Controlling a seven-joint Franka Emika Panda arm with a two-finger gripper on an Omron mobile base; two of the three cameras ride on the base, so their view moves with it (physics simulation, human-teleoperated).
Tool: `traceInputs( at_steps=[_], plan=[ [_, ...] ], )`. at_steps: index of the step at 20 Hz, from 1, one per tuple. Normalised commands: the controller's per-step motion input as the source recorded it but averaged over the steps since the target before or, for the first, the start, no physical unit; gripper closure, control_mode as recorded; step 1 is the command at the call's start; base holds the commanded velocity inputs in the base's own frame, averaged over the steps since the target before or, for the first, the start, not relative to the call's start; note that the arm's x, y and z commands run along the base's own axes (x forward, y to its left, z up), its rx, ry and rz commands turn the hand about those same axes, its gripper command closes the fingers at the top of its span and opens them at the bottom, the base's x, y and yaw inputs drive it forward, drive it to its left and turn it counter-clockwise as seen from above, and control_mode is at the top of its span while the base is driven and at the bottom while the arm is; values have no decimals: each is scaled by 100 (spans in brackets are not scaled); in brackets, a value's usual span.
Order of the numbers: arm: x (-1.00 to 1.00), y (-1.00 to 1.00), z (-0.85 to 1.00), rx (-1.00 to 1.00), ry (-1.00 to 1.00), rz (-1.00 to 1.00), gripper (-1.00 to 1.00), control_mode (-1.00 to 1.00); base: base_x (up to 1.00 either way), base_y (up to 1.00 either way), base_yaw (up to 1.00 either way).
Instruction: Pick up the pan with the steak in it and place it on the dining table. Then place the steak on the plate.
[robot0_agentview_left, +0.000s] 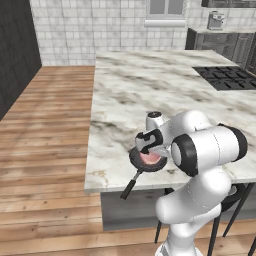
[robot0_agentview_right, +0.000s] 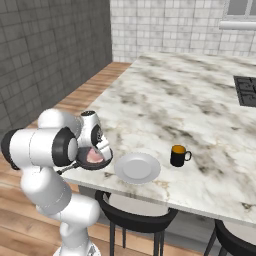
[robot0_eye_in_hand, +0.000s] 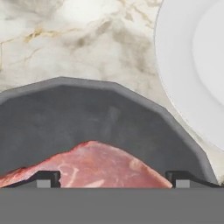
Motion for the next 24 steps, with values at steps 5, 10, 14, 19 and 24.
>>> traceInputs(
  at_steps=[5,10,14,19,24],
  plan=[
    [-12,-14,11,5,-7,0,-100,-100,0,0,0],
    [-7,-8,1,2,-3,0,-100,-100,0,0,0],
    [0,0,0,0,0,0,-100,-100,0,0,0],
    [-1,5,-6,0,0,0,-100,-100,0,0,0],
    [0,23,-19,0,0,-2,-100,-100,0,0,0]
  ],
)
